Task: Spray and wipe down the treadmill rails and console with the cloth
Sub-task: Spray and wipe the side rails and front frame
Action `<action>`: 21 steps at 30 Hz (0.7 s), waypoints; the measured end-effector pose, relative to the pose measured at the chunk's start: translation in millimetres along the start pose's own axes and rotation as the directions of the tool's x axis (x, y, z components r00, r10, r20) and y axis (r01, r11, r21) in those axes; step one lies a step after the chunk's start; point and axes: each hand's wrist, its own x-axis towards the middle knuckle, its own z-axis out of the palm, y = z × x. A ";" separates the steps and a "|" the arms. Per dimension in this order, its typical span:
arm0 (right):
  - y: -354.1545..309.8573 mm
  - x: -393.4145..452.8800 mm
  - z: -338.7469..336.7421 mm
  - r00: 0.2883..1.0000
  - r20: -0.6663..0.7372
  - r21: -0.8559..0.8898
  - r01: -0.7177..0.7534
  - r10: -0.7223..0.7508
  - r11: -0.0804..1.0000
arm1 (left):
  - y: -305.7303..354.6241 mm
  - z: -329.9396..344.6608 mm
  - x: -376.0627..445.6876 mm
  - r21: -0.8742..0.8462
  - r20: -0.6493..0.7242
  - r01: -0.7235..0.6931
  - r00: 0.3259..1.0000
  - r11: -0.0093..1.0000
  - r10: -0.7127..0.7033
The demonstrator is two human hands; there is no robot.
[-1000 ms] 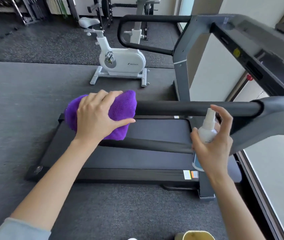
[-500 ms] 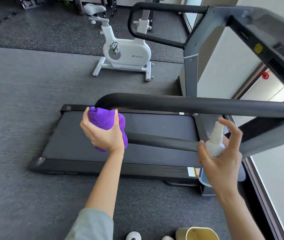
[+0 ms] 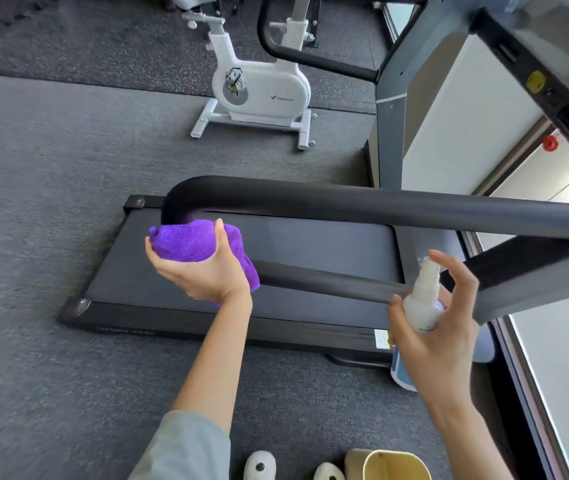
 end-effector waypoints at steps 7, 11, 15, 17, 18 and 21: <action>10.4 1.1 -9.2 0.999 0.032 0.024 0.011 -0.011 1.000 | -2.2 1.8 -7.0 -0.075 -0.009 0.439 0.897 0.895 -0.441; 17.7 1.4 -15.5 0.999 0.048 0.015 -0.003 0.002 1.000 | -2.5 6.3 -35.8 -0.095 0.057 0.603 0.798 0.792 -0.601; 22.6 4.5 -24.7 0.998 0.066 0.022 -0.020 0.019 1.000 | -2.2 17.2 -91.9 -0.012 0.100 0.678 0.732 0.735 -0.674; 27.7 6.7 -33.5 0.998 0.055 0.030 -0.020 0.019 0.999 | -2.2 22.7 -116.0 0.002 0.114 0.699 0.710 0.715 -0.695; 30.2 7.7 -38.8 0.999 0.044 0.031 -0.011 0.010 0.999 | -2.1 25.1 -125.7 0.002 0.118 0.708 0.702 0.707 -0.703; 38.6 8.8 -54.5 1.000 0.023 0.045 -0.019 0.018 0.999 | -3.6 30.8 -148.8 0.004 0.121 0.718 0.690 0.696 -0.713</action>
